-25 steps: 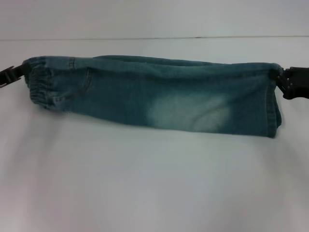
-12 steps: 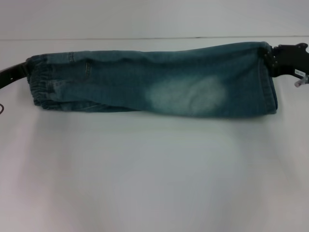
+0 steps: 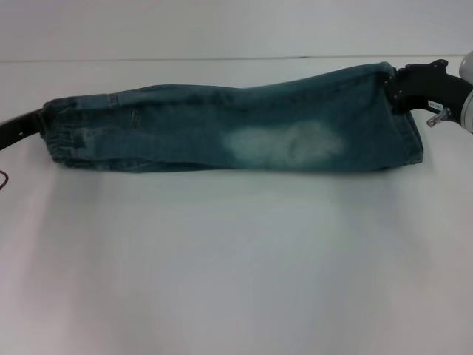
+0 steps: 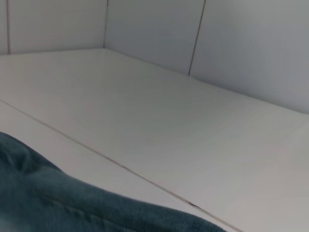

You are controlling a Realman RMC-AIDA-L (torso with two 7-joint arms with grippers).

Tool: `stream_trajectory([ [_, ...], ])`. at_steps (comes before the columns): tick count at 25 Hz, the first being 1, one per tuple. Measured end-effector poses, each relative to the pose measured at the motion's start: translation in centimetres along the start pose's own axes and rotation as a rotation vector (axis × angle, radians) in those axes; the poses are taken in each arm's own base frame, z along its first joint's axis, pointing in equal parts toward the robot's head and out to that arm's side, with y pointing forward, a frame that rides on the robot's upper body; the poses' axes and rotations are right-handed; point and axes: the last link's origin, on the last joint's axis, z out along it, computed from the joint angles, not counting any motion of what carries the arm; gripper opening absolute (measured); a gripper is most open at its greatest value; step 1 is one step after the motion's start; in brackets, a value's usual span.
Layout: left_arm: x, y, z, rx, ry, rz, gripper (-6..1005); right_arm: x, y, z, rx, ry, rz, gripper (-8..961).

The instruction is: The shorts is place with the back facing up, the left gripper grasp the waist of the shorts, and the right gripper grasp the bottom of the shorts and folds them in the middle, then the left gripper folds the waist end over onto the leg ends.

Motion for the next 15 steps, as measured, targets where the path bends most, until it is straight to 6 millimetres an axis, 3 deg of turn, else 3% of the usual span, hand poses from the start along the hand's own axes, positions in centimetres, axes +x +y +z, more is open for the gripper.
stream_trajectory([
  [7, -0.1, 0.2, -0.4, -0.036, -0.011, 0.001, 42, -1.1, -0.3, -1.5, -0.091, -0.069, 0.07, 52],
  [15, -0.5, 0.0, -0.8, -0.058, -0.02, -0.011, 41, -0.3, 0.8, -4.5, -0.242, -0.12, 0.1, 51],
])
